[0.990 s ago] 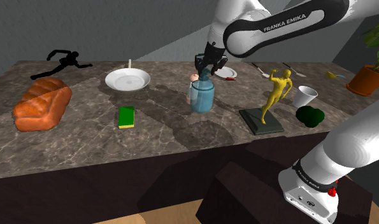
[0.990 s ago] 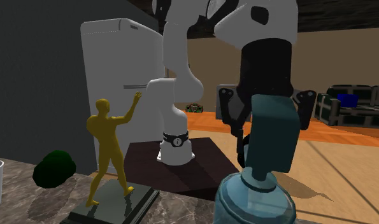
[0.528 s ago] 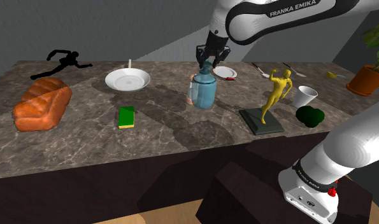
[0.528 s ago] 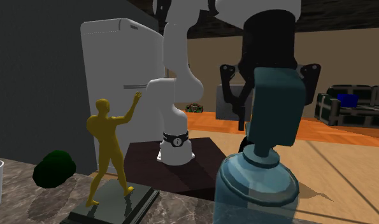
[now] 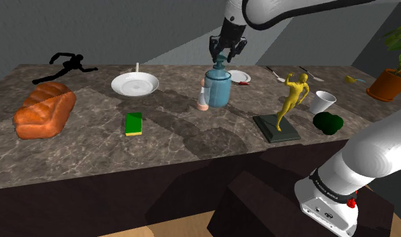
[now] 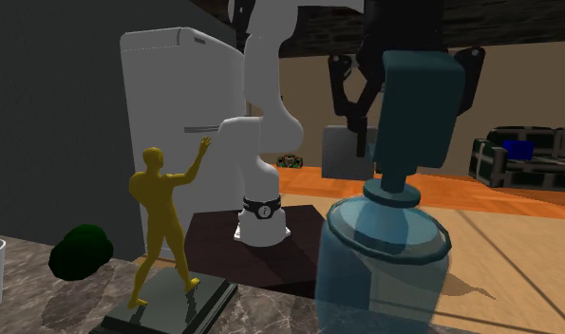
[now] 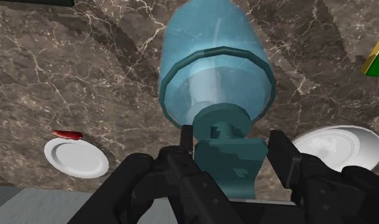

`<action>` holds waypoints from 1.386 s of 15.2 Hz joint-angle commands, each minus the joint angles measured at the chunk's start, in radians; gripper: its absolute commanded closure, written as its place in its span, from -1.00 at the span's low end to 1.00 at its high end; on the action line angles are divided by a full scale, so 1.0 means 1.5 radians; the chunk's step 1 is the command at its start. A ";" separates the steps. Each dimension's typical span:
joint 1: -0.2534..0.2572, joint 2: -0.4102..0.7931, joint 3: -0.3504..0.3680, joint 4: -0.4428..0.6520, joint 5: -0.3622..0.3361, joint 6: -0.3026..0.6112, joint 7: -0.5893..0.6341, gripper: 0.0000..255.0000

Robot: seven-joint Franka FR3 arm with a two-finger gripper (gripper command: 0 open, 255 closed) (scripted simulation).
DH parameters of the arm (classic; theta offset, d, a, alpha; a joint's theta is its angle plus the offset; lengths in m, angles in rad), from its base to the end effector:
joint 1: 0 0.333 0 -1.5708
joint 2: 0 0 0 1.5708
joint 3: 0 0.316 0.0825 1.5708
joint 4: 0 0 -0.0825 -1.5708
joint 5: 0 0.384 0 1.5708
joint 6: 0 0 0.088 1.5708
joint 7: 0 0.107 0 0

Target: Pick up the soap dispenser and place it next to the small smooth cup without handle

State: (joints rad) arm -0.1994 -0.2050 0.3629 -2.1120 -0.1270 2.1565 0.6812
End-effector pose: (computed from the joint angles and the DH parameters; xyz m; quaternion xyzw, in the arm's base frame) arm 0.5128 0.0896 0.5218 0.9630 -0.2246 0.1441 0.0370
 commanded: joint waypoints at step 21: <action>-0.001 0.001 -0.004 0.199 0.011 -0.195 -0.030 1.00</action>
State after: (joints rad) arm -0.2000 -0.2069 0.3573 -1.8306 -0.1097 1.8763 0.6374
